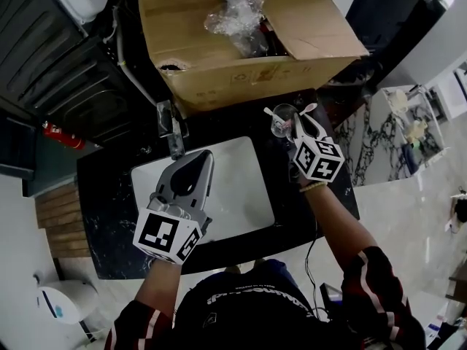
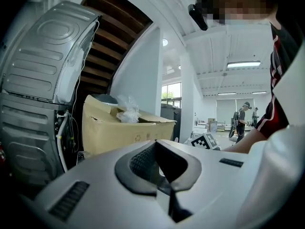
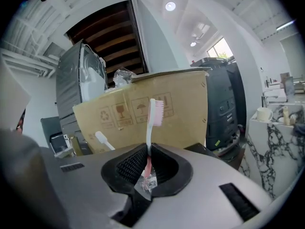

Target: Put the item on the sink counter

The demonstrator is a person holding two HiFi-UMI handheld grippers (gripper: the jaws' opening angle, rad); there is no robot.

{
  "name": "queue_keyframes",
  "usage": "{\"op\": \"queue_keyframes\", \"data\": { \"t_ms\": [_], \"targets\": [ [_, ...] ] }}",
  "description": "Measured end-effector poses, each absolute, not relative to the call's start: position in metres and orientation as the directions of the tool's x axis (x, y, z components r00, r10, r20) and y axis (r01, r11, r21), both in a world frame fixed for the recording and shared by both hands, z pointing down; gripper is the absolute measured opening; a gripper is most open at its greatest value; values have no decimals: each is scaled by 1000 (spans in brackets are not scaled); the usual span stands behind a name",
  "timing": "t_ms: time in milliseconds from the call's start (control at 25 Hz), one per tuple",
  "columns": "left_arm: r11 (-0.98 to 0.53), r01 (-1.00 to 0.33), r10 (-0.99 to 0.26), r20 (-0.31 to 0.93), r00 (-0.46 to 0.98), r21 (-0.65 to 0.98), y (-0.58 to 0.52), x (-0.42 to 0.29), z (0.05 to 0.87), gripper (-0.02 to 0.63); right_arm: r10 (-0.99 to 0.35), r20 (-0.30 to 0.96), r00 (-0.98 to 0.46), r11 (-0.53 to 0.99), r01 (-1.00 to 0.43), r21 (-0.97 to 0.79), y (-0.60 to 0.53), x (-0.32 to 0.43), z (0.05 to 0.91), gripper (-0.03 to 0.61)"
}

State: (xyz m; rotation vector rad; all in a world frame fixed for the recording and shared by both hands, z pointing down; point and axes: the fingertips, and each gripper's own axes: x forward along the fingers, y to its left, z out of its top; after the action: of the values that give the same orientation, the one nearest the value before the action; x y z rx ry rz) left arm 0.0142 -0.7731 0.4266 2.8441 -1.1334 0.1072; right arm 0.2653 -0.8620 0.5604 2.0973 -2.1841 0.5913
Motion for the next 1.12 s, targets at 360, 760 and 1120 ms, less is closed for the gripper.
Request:
{"op": "queue_keyframes", "data": {
  "t_ms": [360,760,1120],
  "targets": [
    [-733,-678,-669,125,733,55,-766,15,436,12,-947,318,-51,-9,-983,-184,-863,265,572,60],
    [-736,-676,-665,140,734,45,-762,12,434,12,-936,348,-49,-12,-985,-173,-863,262,572,60],
    [-743,-668,-660,130,740,27,-756,13,426,12,-930,365,-39,-22,-987,-161,-859,267,571,118]
  ]
}}
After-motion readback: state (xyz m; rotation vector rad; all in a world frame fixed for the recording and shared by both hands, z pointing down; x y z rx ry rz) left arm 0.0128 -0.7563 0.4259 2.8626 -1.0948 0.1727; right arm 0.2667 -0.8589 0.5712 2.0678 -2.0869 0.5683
